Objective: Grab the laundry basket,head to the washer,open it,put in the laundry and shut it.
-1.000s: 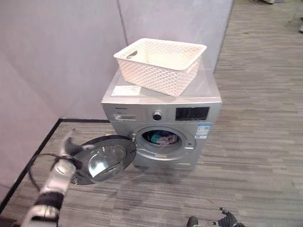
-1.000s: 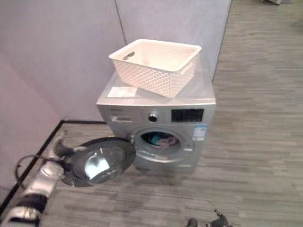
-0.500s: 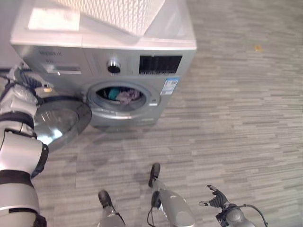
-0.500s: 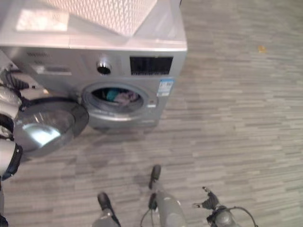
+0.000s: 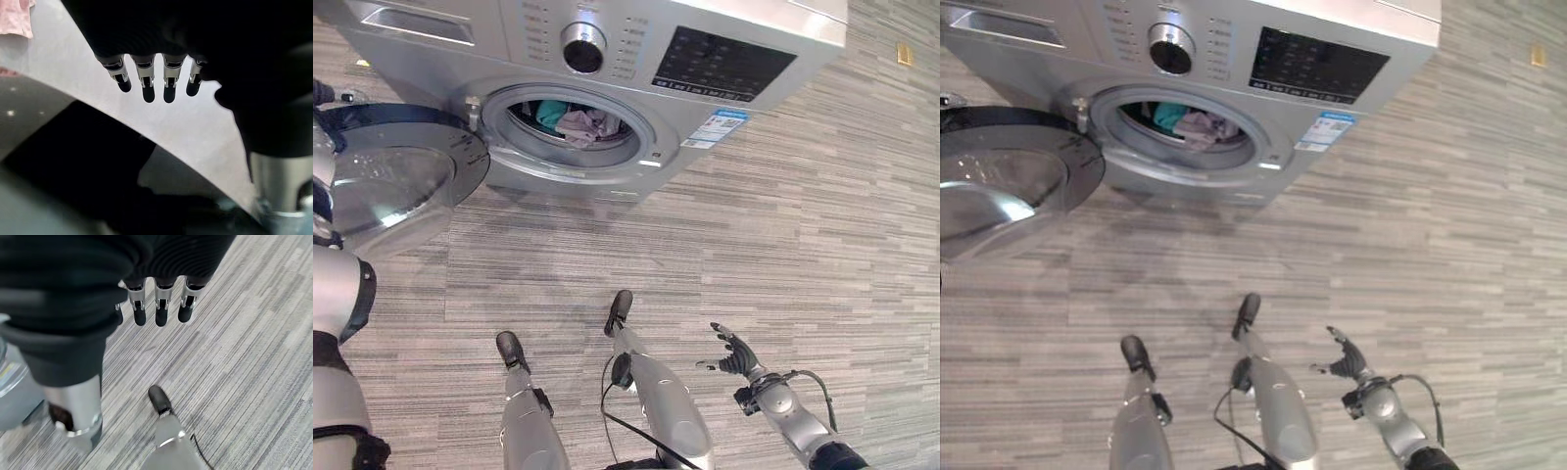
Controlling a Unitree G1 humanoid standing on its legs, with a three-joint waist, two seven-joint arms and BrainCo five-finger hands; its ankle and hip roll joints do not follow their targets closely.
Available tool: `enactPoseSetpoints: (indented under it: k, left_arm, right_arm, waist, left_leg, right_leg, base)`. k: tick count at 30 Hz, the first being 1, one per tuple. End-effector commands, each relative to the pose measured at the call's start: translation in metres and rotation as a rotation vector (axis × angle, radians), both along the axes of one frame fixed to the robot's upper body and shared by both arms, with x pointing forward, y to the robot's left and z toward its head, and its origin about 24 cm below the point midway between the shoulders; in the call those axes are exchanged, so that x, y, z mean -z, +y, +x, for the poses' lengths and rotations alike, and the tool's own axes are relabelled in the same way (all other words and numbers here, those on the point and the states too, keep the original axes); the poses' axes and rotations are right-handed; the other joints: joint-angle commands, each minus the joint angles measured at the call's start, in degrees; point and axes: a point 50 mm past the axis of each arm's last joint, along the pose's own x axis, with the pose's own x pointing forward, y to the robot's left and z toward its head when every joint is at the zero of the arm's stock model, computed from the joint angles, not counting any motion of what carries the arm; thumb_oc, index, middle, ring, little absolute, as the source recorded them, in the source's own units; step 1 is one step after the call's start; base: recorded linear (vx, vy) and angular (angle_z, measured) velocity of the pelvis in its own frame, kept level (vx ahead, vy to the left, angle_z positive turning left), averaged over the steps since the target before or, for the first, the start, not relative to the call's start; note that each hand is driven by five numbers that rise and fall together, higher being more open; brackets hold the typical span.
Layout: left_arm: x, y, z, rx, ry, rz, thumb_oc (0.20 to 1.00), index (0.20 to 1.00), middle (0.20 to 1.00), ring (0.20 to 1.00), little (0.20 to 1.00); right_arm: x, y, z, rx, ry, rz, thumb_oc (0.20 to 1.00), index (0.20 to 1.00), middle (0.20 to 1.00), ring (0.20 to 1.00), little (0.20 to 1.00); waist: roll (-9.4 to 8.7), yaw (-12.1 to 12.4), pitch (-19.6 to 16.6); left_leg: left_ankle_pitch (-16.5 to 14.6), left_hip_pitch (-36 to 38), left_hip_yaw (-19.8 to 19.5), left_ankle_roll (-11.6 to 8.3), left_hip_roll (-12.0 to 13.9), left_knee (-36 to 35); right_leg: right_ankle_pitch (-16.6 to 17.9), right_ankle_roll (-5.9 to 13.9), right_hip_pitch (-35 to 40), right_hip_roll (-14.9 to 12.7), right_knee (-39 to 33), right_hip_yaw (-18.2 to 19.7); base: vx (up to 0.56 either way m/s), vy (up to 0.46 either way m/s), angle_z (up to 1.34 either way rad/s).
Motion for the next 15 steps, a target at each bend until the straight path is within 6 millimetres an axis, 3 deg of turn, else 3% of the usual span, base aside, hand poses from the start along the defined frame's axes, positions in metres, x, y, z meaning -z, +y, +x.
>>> enactPoseSetpoints:
  k: [1, 7, 9, 15]
  left_arm:
    - [-0.003, 0.045, -0.043, -0.206, -0.108, 0.052, 1.0, 1.0, 1.0, 1.0, 1.0]
    - [0.024, 0.066, -0.06, -0.277, -0.073, -0.012, 1.0, 1.0, 1.0, 1.0, 1.0]
    - [0.042, 0.074, -0.065, -0.294, -0.011, -0.059, 1.0, 1.0, 1.0, 1.0, 1.0]
    - [0.036, 0.067, -0.056, -0.248, 0.028, -0.034, 1.0, 1.0, 1.0, 1.0, 1.0]
  right_arm:
    - [0.017, -0.006, -0.028, 0.057, 0.055, 0.016, 1.0, 1.0, 1.0, 1.0, 1.0]
    - [0.011, -0.008, -0.027, 0.048, 0.032, 0.016, 1.0, 1.0, 1.0, 1.0, 1.0]
    - [0.004, -0.01, -0.023, 0.033, 0.0, 0.012, 1.0, 1.0, 1.0, 1.0, 1.0]
    - [-0.007, -0.011, -0.02, 0.009, -0.042, 0.02, 1.0, 1.0, 1.0, 1.0, 1.0]
  waist:
    - [-2.72, 0.78, -1.7]
    - [-3.46, 0.46, -2.18]
    - [-4.54, 0.18, -2.36]
    - [-5.9, -0.77, -3.39]
  left_leg:
    - [-2.75, -5.55, 0.03, 4.54, -1.46, 4.45]
    - [-3.08, -5.97, -0.17, 4.55, -1.28, 4.65]
    - [-3.31, -6.85, -0.48, 4.61, -1.1, 5.01]
    - [-3.31, -9.39, -2.04, 4.82, -0.87, 5.33]
  right_leg:
    - [-8.14, 9.21, 3.72, -2.54, 3.69, 1.2]
    - [-8.13, 9.26, 3.76, -2.24, 3.5, 1.26]
    - [-7.9, 9.31, 3.48, -1.83, 3.3, 1.35]
    - [-7.29, 9.59, 2.25, -1.27, 2.84, 0.9]
  base:
    - [0.05, -0.01, 0.06]
    - [0.03, -0.002, 0.02]
    - [0.03, -0.022, 0.03]
    - [0.04, -0.025, 0.04]
